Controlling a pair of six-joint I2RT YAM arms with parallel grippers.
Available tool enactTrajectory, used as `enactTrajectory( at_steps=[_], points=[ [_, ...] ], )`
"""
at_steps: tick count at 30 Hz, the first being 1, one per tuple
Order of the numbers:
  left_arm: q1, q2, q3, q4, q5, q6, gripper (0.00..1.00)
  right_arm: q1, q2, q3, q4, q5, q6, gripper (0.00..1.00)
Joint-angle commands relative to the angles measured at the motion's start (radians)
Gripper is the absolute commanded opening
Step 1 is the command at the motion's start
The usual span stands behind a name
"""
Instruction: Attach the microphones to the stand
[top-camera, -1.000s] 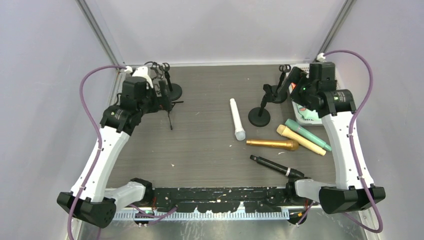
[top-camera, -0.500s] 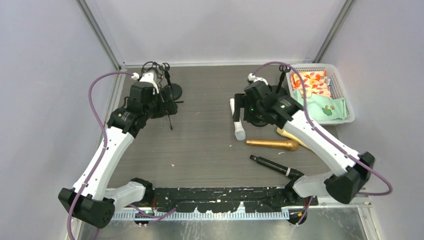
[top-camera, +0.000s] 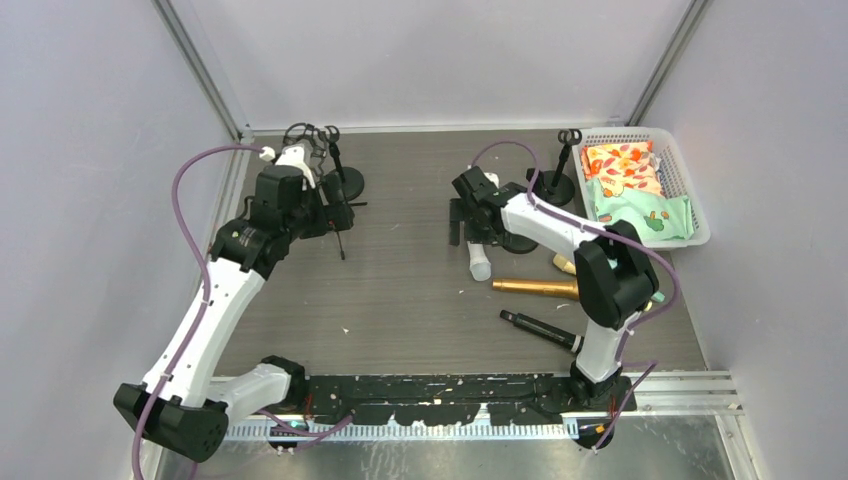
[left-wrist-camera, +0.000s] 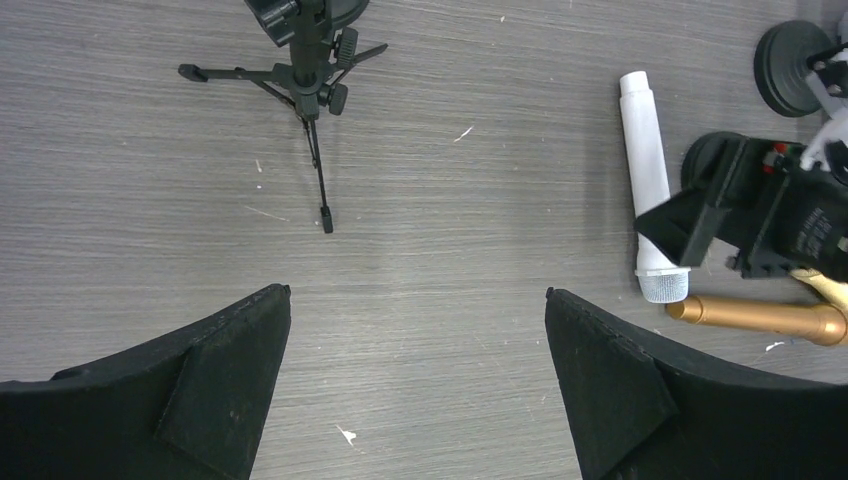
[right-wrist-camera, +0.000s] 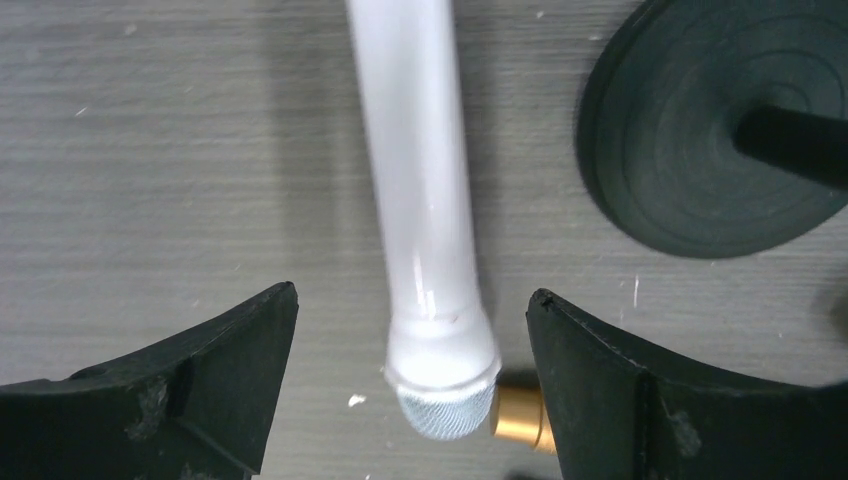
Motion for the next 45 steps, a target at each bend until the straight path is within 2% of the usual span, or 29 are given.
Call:
enactTrajectory(
  at_steps=[1, 8, 18, 24, 27, 30, 33, 37, 40, 42, 45],
  points=[
    [-0.003, -0.039, 0.008, 0.004, 0.02, 0.008, 1.0, -0.058, 0.035, 0.034, 0.078, -0.059, -0.016, 0.89],
    [-0.003, -0.038, -0.003, 0.018, 0.046, -0.002, 1.0, -0.063, 0.132, 0.03, 0.105, -0.118, -0.077, 0.72],
    [-0.003, -0.024, -0.006, 0.015, 0.078, 0.005, 0.99, -0.063, 0.189, 0.024, 0.079, -0.041, -0.133, 0.62],
    [-0.003, -0.023, 0.016, 0.001, 0.068, 0.015, 0.99, -0.061, 0.197, 0.033, 0.039, -0.02, -0.173, 0.43],
    [-0.003, -0.017, 0.041, -0.009, 0.047, 0.024, 0.99, -0.061, 0.147, 0.028, 0.055, -0.038, -0.184, 0.31],
    [-0.003, -0.008, 0.08, -0.02, 0.046, 0.039, 0.99, -0.055, 0.067, 0.034, 0.077, -0.089, -0.214, 0.15],
    [-0.002, -0.003, 0.134, -0.034, 0.044, 0.077, 0.99, -0.031, -0.056, 0.023, 0.14, -0.144, -0.257, 0.08],
    [-0.003, -0.005, 0.213, -0.046, 0.061, 0.147, 0.99, 0.019, -0.191, 0.019, 0.199, -0.246, -0.344, 0.04],
    [-0.002, -0.009, 0.277, -0.053, 0.071, 0.181, 0.99, 0.069, -0.258, 0.015, 0.207, -0.263, -0.466, 0.04],
    [-0.002, -0.006, 0.317, -0.066, 0.08, 0.194, 1.0, 0.127, -0.295, -0.001, 0.218, -0.232, -0.593, 0.04],
    [-0.002, -0.001, 0.375, -0.083, 0.105, 0.204, 1.0, 0.21, -0.34, -0.031, 0.231, -0.102, -0.839, 0.02]
  ],
)
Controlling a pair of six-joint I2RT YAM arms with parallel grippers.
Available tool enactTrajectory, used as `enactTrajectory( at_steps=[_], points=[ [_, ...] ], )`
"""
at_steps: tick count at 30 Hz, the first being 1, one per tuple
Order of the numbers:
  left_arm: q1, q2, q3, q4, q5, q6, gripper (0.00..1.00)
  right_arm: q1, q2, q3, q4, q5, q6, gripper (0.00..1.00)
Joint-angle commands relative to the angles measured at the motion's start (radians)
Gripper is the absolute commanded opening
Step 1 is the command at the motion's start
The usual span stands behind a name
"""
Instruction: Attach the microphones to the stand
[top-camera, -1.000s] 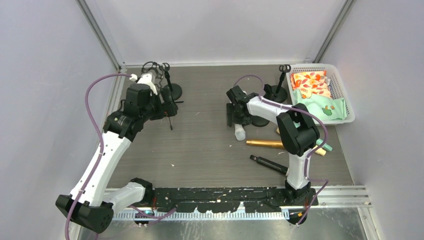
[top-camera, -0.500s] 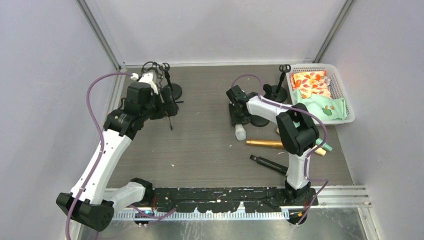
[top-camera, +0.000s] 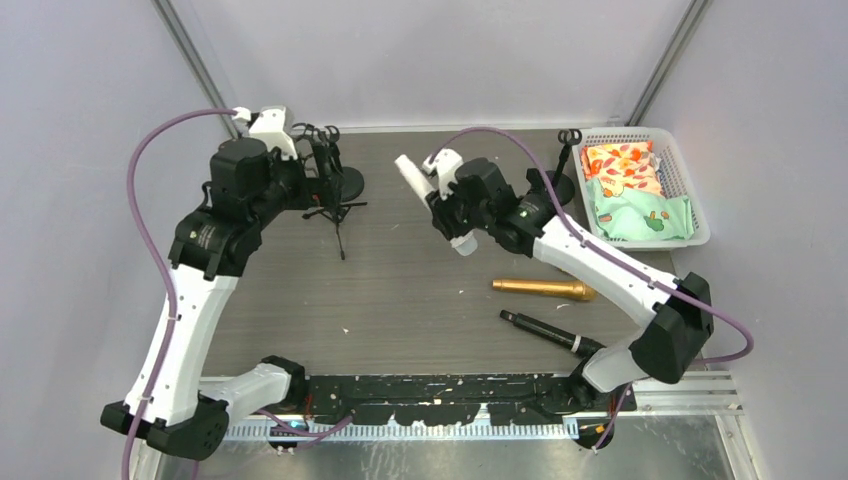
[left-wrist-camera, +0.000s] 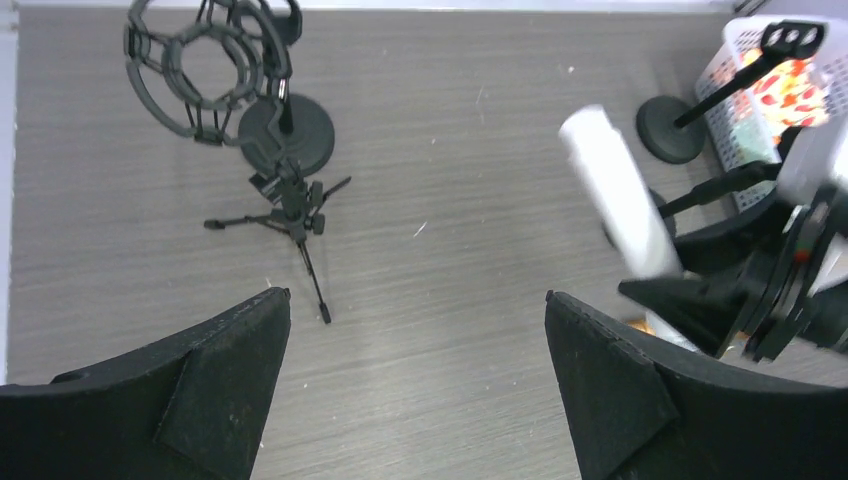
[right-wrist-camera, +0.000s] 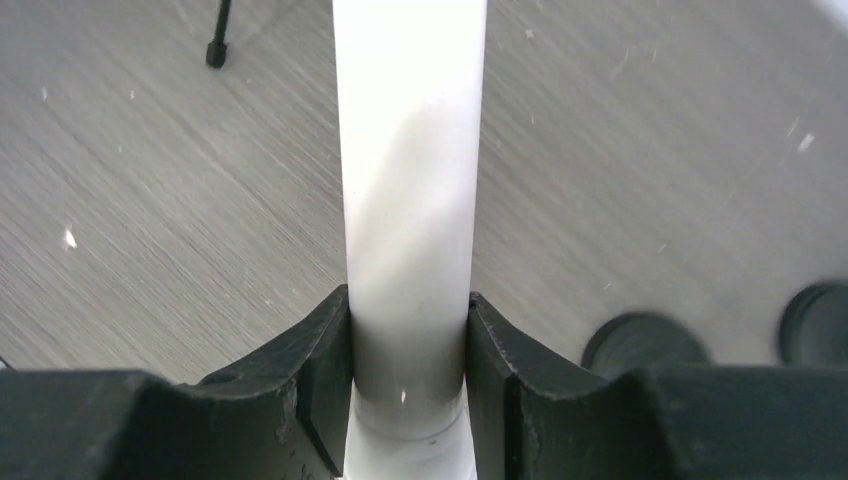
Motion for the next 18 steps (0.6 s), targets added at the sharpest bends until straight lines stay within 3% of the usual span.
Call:
enactTrajectory(
  at_steps=[1, 5, 10, 13, 18],
  points=[
    [-0.002, -0.005, 0.101, -0.025, 0.047, 0.05, 1.0, 0.107, -0.048, -0.037, 0.044, 0.121, -0.407, 0.02],
    [-0.003, 0.001, 0.147, -0.025, 0.152, 0.05, 1.0, 0.17, -0.102, -0.072, 0.069, 0.169, -0.693, 0.01],
    [-0.003, 0.024, 0.168, -0.048, 0.296, 0.06, 0.98, 0.187, -0.243, -0.188, 0.169, 0.05, -1.101, 0.01],
    [-0.003, 0.041, 0.162, -0.06, 0.388, 0.063, 0.95, 0.189, -0.307, -0.214, 0.249, -0.054, -1.235, 0.01],
    [-0.033, 0.064, 0.155, -0.054, 0.5, 0.062, 0.93, 0.189, -0.316, -0.145, 0.199, -0.13, -1.414, 0.01]
  ],
)
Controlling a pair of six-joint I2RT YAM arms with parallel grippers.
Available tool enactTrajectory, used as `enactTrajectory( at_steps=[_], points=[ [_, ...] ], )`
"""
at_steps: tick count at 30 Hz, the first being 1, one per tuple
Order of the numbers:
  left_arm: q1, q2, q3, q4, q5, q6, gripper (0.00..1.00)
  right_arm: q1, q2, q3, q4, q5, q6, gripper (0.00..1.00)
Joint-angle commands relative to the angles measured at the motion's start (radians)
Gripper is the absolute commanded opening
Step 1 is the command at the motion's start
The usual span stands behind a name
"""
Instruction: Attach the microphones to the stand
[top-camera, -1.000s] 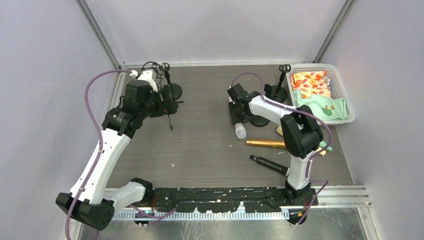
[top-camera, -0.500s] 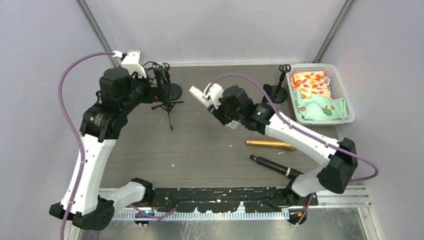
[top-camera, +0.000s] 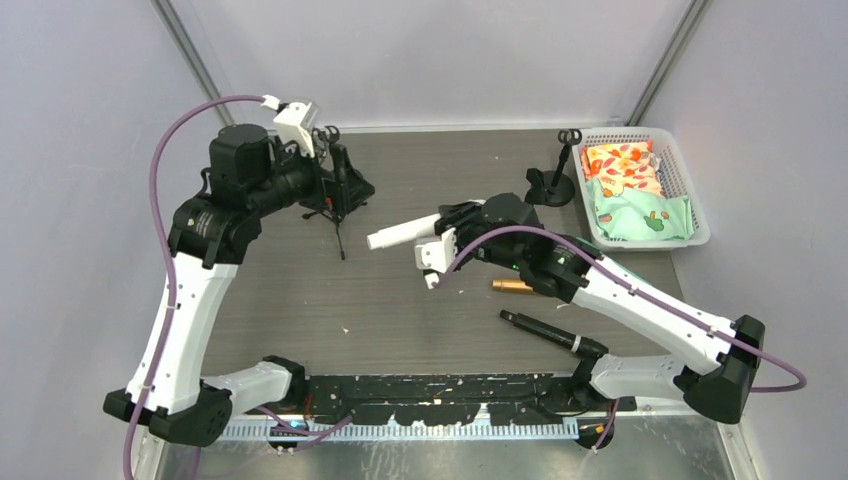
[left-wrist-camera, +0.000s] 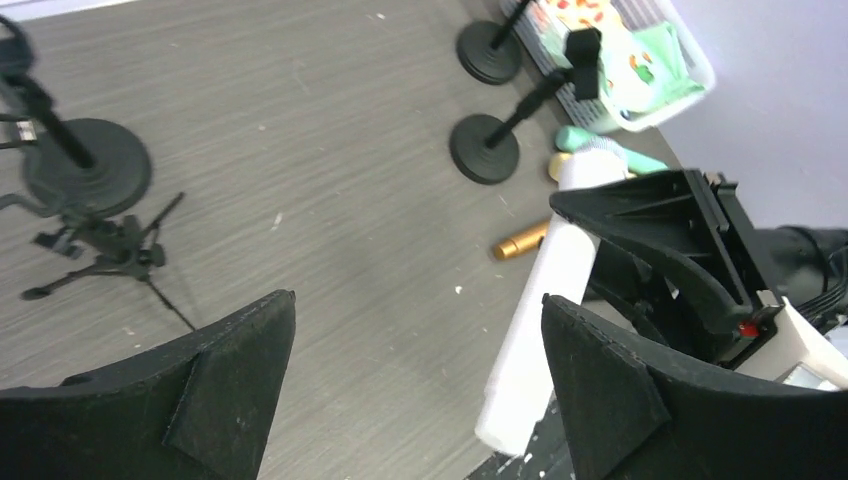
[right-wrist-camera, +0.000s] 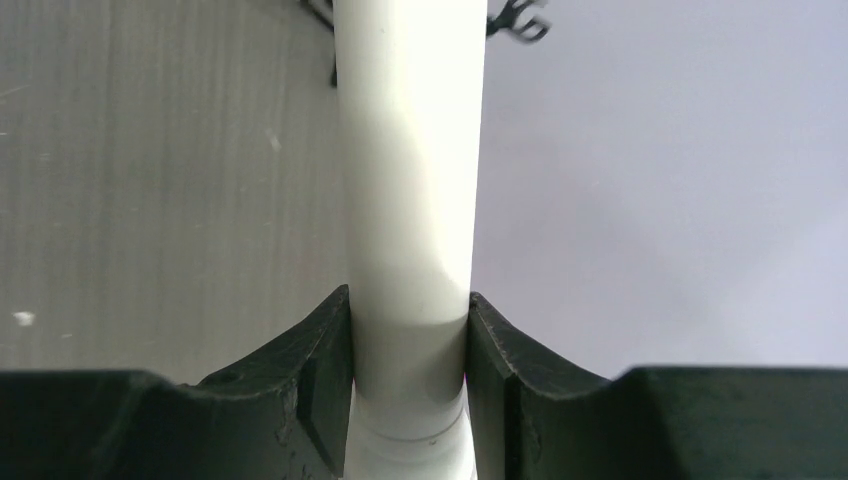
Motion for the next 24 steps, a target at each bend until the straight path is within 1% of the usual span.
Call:
enactTrajectory(
  at_steps=[1, 6, 10, 20, 22, 24],
  points=[
    [-0.042, 0.014, 0.016, 0.003, 0.153, 0.019, 0.93, 0.002, -0.013, 0.078, 0.068, -0.096, -0.281, 0.01],
    [-0.121, 0.025, 0.014, 0.007, 0.16, 0.031, 0.93, 0.002, 0.019, 0.107, 0.082, -0.077, -0.385, 0.01],
    [-0.153, 0.03, -0.007, 0.004, 0.17, 0.044, 0.93, 0.003, 0.039, 0.114, 0.132, -0.064, -0.448, 0.01],
    [-0.201, 0.062, -0.072, 0.02, 0.137, 0.066, 0.89, 0.005, 0.071, 0.194, 0.159, -0.126, -0.494, 0.01],
    [-0.207, 0.073, -0.079, 0.02, 0.122, 0.068, 0.86, 0.009, 0.078, 0.21, 0.158, -0.135, -0.497, 0.01],
    [-0.211, 0.081, -0.082, 0.018, 0.117, 0.071, 0.81, 0.013, 0.081, 0.218, 0.155, -0.142, -0.502, 0.01]
  ],
)
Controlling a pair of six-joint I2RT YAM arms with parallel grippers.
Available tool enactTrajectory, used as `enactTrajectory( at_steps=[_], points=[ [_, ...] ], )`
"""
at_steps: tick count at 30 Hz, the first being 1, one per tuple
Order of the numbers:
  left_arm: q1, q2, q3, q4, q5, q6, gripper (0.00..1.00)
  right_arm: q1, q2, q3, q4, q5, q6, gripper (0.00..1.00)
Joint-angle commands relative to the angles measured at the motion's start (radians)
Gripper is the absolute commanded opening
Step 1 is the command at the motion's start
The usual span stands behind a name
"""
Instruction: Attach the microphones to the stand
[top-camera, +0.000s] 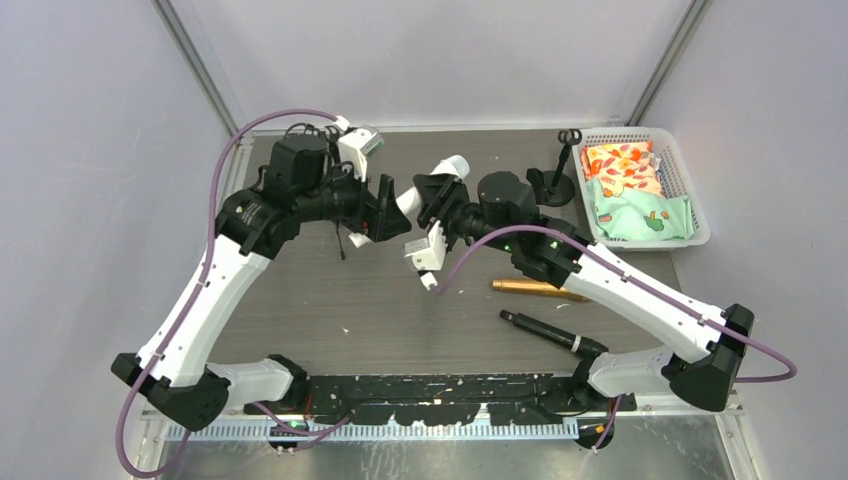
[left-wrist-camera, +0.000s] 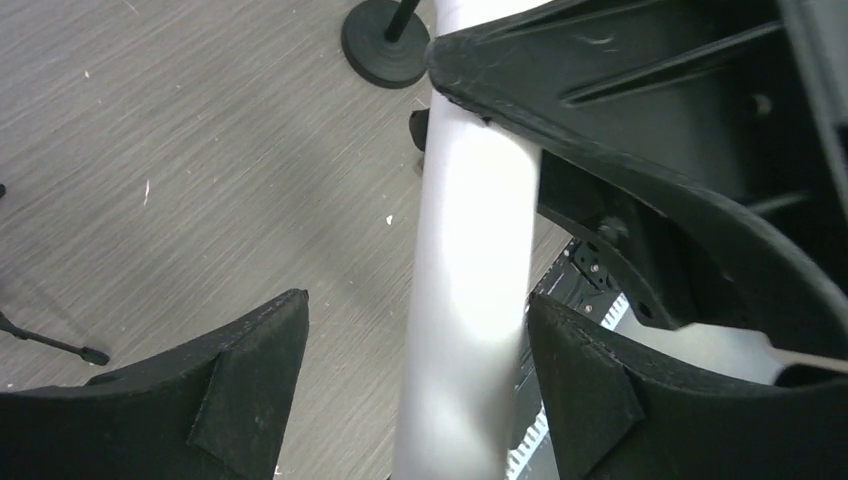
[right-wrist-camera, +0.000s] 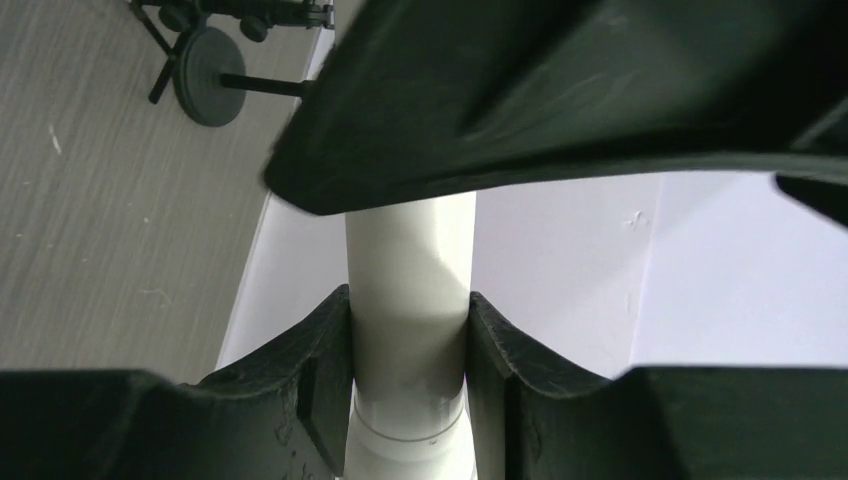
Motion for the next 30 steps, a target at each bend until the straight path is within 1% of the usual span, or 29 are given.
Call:
enactTrajectory(
  at_steps=[1, 3, 5, 8, 9, 11, 12, 13, 15, 16, 18, 20, 21, 25, 28, 29, 30],
  points=[
    [-0.013, 0.009, -0.006, 0.019, -0.011, 0.027, 0.78, 0.011, 0.004, 0.066, 0.061, -0.037, -0.032, 0.01],
    [-0.018, 0.012, -0.009, 0.022, -0.01, 0.028, 0.71, 0.01, 0.008, 0.073, 0.053, -0.039, -0.038, 0.01],
    [-0.021, 0.013, -0.012, 0.026, -0.01, 0.029, 0.61, 0.01, 0.011, 0.077, 0.049, -0.042, -0.04, 0.03],
    [-0.021, 0.015, -0.013, 0.032, -0.007, 0.027, 0.39, 0.01, 0.013, 0.077, 0.047, -0.039, -0.04, 0.09],
    [-0.021, 0.013, -0.015, 0.036, -0.009, 0.026, 0.3, 0.01, 0.013, 0.074, 0.048, -0.038, -0.038, 0.13],
    [-0.021, 0.01, -0.025, 0.05, -0.015, 0.022, 0.13, 0.01, 0.006, 0.065, 0.063, -0.043, -0.014, 0.26],
    [-0.021, 0.008, -0.029, 0.056, -0.021, 0.019, 0.05, 0.01, 0.002, 0.056, 0.082, -0.047, 0.01, 0.35],
    [-0.021, 0.007, -0.033, 0.062, -0.028, 0.015, 0.01, 0.01, -0.004, 0.048, 0.1, -0.052, 0.038, 0.43],
    [-0.021, 0.001, -0.043, 0.083, -0.055, 0.006, 0.01, 0.01, -0.022, 0.024, 0.149, -0.054, 0.111, 0.64],
    [-0.021, -0.005, -0.052, 0.091, -0.075, 0.001, 0.01, 0.009, -0.032, 0.01, 0.182, -0.054, 0.167, 0.72],
    [-0.021, -0.017, -0.066, 0.123, -0.121, -0.007, 0.0, 0.009, -0.059, -0.015, 0.242, -0.055, 0.314, 0.81],
    [-0.021, -0.034, -0.085, 0.16, -0.172, -0.016, 0.0, 0.007, -0.083, -0.035, 0.255, -0.046, 0.443, 0.96],
    [-0.021, -0.047, -0.096, 0.179, -0.199, -0.021, 0.0, 0.007, -0.097, -0.051, 0.289, -0.039, 0.507, 0.99],
    [-0.021, -0.083, -0.133, 0.251, -0.263, -0.046, 0.0, 0.004, -0.145, -0.171, 0.479, 0.018, 0.866, 1.0],
    [-0.021, -0.111, -0.168, 0.305, -0.273, -0.066, 0.0, 0.003, -0.159, -0.227, 0.593, 0.126, 1.194, 1.0],
    [-0.021, -0.12, -0.18, 0.317, -0.275, -0.068, 0.0, 0.003, -0.162, -0.237, 0.624, 0.166, 1.254, 1.0],
    [-0.021, -0.13, -0.191, 0.33, -0.278, -0.068, 0.0, 0.003, -0.172, -0.257, 0.652, 0.183, 1.365, 0.99]
  ],
)
